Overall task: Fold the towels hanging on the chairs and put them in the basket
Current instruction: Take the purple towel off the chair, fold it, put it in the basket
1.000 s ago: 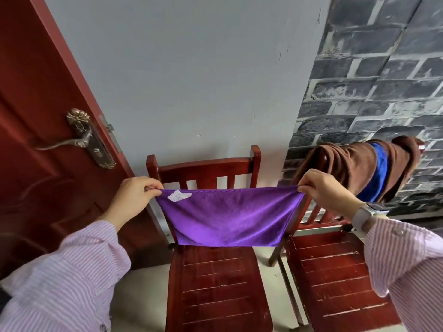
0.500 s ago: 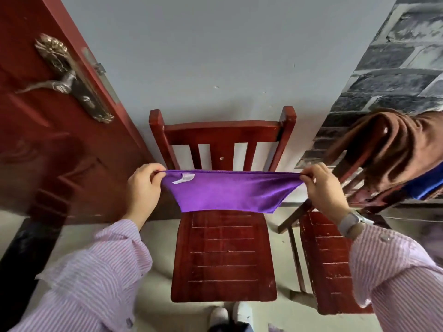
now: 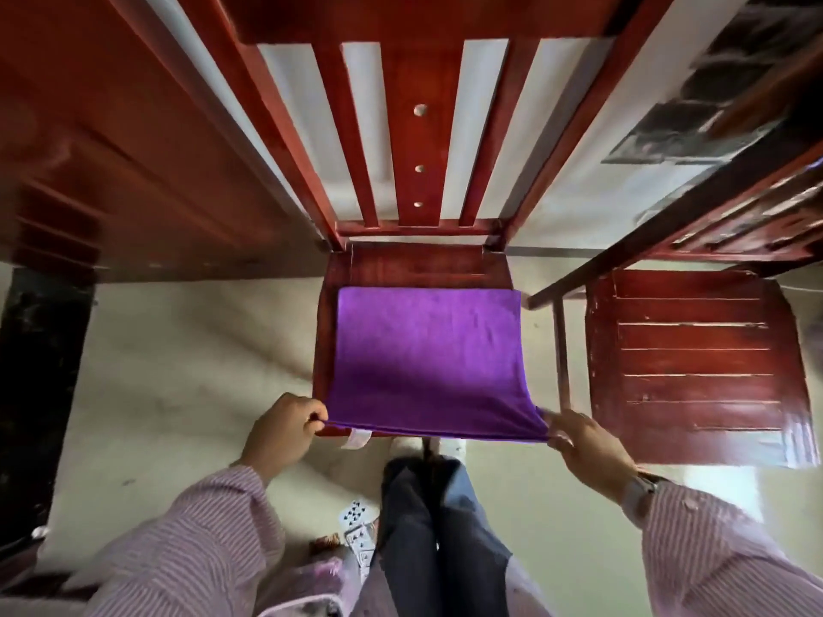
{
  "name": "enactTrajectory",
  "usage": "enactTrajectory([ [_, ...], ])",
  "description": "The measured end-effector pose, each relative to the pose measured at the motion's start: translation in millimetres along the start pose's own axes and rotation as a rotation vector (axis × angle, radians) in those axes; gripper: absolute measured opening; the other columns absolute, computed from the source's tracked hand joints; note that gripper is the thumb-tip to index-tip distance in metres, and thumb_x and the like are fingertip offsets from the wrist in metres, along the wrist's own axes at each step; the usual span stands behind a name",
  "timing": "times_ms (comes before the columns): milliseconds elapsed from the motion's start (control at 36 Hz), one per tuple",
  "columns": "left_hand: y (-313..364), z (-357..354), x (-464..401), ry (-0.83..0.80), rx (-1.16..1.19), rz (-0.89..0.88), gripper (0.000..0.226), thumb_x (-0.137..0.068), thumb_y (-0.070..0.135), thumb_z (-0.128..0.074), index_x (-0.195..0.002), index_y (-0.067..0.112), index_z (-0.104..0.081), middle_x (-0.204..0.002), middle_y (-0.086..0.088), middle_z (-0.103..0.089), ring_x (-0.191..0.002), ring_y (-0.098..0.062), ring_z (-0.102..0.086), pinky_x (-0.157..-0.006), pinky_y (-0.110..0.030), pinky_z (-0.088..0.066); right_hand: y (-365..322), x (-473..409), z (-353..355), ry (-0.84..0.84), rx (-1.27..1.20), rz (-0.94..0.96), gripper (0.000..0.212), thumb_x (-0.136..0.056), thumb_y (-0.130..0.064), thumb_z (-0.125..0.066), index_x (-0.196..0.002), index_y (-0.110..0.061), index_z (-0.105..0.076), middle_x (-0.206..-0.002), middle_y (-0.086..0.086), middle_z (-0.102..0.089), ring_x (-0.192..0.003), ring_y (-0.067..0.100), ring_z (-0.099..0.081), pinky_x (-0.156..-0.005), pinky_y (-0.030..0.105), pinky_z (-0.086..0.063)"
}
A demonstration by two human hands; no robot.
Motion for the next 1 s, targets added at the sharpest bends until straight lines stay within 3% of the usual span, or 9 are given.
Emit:
enactTrajectory([
  [111,-11,-29,-18,-0.026,0.102,0.083,0.009,-0.077,0.008,-0.064,-0.081,0.016,-0.067,-0.076,-0.003,-0.066,-0.075,-0.022,-0.058,-0.066,-0.028,-0.04,24,-13,-41,-0.137,-0.014,-0.11,0.006,-0.087,-0.024,-0.054,-0.089,-0.027,-0.059,-0.106,0.007,-0.063,-0.103,0.027,-0.059,-0.084,0.041,-0.047],
  [167,-17,-31,-29,0.039,0.275,0.187,0.008,-0.077,0.004,-0.064,-0.081,0.011,-0.067,-0.074,-0.004,-0.063,-0.073,-0.021,-0.055,-0.067,-0.026,-0.037,23,-24,-39,-0.069,-0.086,-0.152,0.009,-0.087,-0.02,-0.054,-0.086,-0.028,-0.058,-0.099,0.008,-0.065,-0.096,0.028,-0.061,-0.081,0.04,-0.048],
  [250,-22,-25,-49,0.129,0.543,0.249,0.013,-0.08,0.0,-0.062,-0.078,0.012,-0.063,-0.073,-0.007,-0.06,-0.072,-0.019,-0.054,-0.07,-0.023,-0.04,25,-48,-25,0.047,-0.311,-0.249,0.006,-0.084,-0.012,-0.056,-0.084,-0.013,-0.063,-0.083,0.009,-0.064,-0.082,0.028,-0.06,-0.071,0.034,-0.044],
  [333,-17,-8,-73,0.203,0.744,0.238,0.017,-0.084,-0.002,-0.058,-0.078,0.013,-0.062,-0.068,-0.001,-0.059,-0.059,0.001,-0.052,-0.06,-0.008,-0.037,26,-70,-6,0.182,-0.66,-0.353,0.01,-0.079,-0.016,-0.056,-0.07,-0.019,-0.058,-0.068,0.006,-0.056,-0.066,0.023,-0.054,-0.074,0.052,-0.05],
  [389,-15,3,-92,0.252,0.823,0.236,0.022,-0.085,0.0,-0.057,-0.075,0.019,-0.062,-0.056,0.013,-0.06,-0.052,0.006,-0.05,-0.057,-0.006,-0.037,24,-85,4,0.265,-0.79,-0.392,0.012,-0.085,-0.006,-0.053,-0.075,-0.011,-0.057,-0.066,0.006,-0.052,-0.055,0.01,-0.052,-0.066,0.034,-0.055],
  [444,-13,10,-113,0.277,0.865,0.232,0.025,-0.086,0.001,-0.056,-0.075,0.023,-0.061,-0.052,0.019,-0.061,-0.051,0.008,-0.051,-0.056,-0.006,-0.038,18,-104,18,0.341,-0.808,-0.386,0.009,-0.088,-0.002,-0.05,-0.083,-0.005,-0.055,-0.069,0.005,-0.051,-0.046,-0.005,-0.05,-0.045,0.011,-0.046],
  [639,-20,10,-175,0.36,0.843,0.22,0.016,-0.09,0.006,-0.05,-0.095,0.009,-0.064,-0.073,0.006,-0.062,-0.069,-0.009,-0.054,-0.066,-0.024,-0.041,17,-172,27,0.462,-0.683,-0.347,0.016,-0.088,-0.008,-0.053,-0.1,-0.002,-0.061,-0.087,0.006,-0.057,-0.08,0.016,-0.052,-0.063,0.014,-0.041],
  [778,-26,4,-204,0.427,0.792,0.232,0.016,-0.088,0.008,-0.052,-0.094,0.01,-0.066,-0.074,0.008,-0.061,-0.064,0.005,-0.054,-0.068,-0.019,-0.042,23,-203,24,0.502,-0.627,-0.388,0.02,-0.089,-0.012,-0.051,-0.104,-0.004,-0.061,-0.091,0.004,-0.057,-0.088,0.016,-0.053,-0.078,0.024,-0.038],
  [1000,-28,0,-225,0.466,0.684,0.24,0.018,-0.087,0.011,-0.05,-0.091,0.013,-0.067,-0.082,-0.002,-0.063,-0.071,-0.008,-0.055,-0.071,-0.024,-0.043,32,-224,18,0.525,-0.554,-0.411,0.024,-0.092,-0.013,-0.046,-0.111,-0.002,-0.056,-0.11,0.017,-0.06,-0.105,0.028,-0.054,-0.085,0.027,-0.037],
])
Point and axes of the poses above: each hand's wrist, its own x-axis away from the middle knuckle, its own z-axis out of the back of the hand, y = z × x, the point moved 7 cm from there along -x, towards the middle knuckle
